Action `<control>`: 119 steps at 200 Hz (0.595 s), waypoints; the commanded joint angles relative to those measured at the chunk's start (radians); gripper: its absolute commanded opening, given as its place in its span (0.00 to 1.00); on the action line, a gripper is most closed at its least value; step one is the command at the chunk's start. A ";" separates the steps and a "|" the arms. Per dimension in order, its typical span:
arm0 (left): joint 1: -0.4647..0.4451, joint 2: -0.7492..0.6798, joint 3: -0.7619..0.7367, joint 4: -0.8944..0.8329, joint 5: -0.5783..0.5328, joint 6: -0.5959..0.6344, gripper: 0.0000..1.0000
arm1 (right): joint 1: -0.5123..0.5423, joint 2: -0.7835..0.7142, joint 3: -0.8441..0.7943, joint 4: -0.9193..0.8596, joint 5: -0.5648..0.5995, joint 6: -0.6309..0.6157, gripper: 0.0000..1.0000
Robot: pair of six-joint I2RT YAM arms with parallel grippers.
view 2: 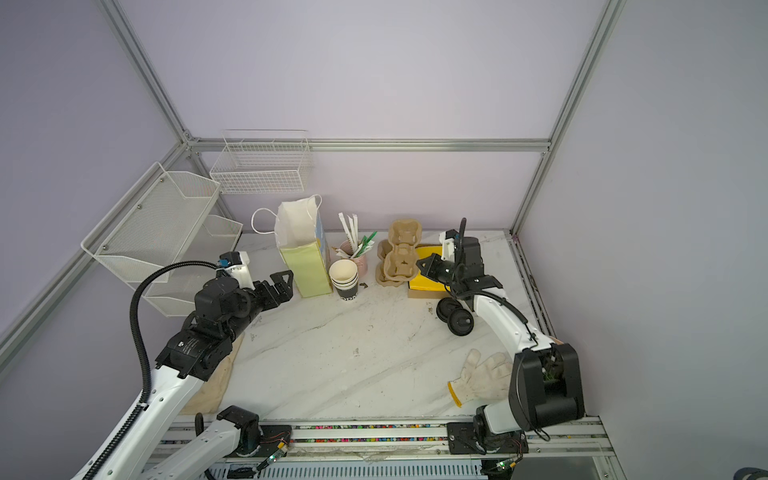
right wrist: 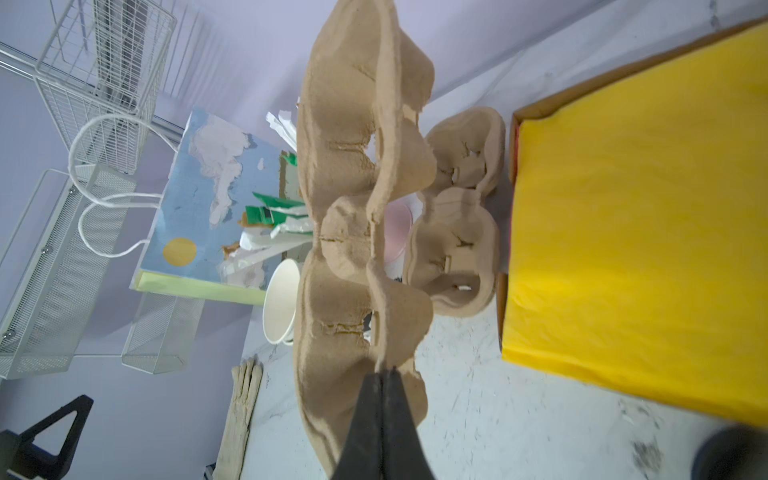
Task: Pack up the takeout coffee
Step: 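Pull the top carrier off the stack and set it nearer the robot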
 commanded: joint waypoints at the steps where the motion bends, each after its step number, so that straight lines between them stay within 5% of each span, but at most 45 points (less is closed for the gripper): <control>1: 0.008 -0.025 -0.008 0.010 -0.026 -0.024 1.00 | 0.009 -0.133 -0.091 -0.145 0.032 -0.002 0.00; 58: 0.008 -0.032 -0.004 -0.002 -0.040 -0.034 1.00 | 0.101 -0.426 -0.387 -0.226 0.074 0.091 0.00; 119: 0.008 -0.027 -0.008 -0.003 -0.052 -0.034 1.00 | 0.105 -0.371 -0.512 -0.133 0.118 0.101 0.00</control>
